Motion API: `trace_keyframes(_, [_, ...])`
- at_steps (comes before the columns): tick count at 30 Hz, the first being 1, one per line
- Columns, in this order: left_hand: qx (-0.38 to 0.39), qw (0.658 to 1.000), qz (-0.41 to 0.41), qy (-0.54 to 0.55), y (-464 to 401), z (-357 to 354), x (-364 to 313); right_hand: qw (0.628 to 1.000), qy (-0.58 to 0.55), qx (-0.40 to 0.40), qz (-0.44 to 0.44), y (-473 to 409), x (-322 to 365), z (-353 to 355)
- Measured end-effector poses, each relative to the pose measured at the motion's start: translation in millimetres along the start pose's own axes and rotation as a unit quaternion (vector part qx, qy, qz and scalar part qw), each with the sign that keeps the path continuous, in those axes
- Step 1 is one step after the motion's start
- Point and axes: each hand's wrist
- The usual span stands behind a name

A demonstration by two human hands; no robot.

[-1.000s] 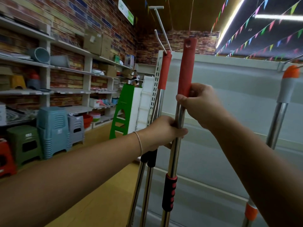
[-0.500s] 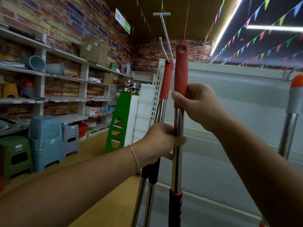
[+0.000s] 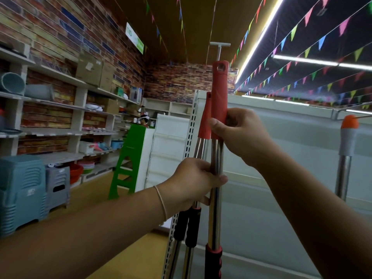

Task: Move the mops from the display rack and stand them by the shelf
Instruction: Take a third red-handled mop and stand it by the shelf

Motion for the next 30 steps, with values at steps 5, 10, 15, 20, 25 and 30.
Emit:
trace_keyframes(5, [0.017, 1.000, 0.002, 0.006, 2, 7, 6, 1.000, 0.010, -0.004, -0.005, 4, 4, -9])
trace_keyframes(10, [0.020, 1.000, -0.006, 0.022, 0, 11, 0, 1.000, 0.011, -0.003, -0.022, -2, 8, -13])
trace_keyframes(15, [0.018, 1.000, -0.006, 0.009, -7, 14, -3, 1.000, 0.018, -0.008, -0.023, -10, 7, -14])
trace_keyframes(20, [0.011, 1.000, -0.005, -0.004, -16, 12, 2, 0.999, 0.013, -0.007, -0.030, -17, 0, -15])
trace_keyframes(25, [0.003, 1.000, 0.004, 0.001, -27, 8, 8, 0.999, -0.005, -0.004, -0.039, -25, -12, -15])
trace_keyframes(30, [-0.009, 1.000, 0.025, -0.005, -37, 3, 15, 0.998, 0.001, -0.009, -0.056, -32, -28, -17])
Point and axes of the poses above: each hand's wrist, its own y-axis away from the middle knuckle, its own z-axis out of the back of the hand, x = y × z, and after that the axes turned 7 degrees about -y, right-handed
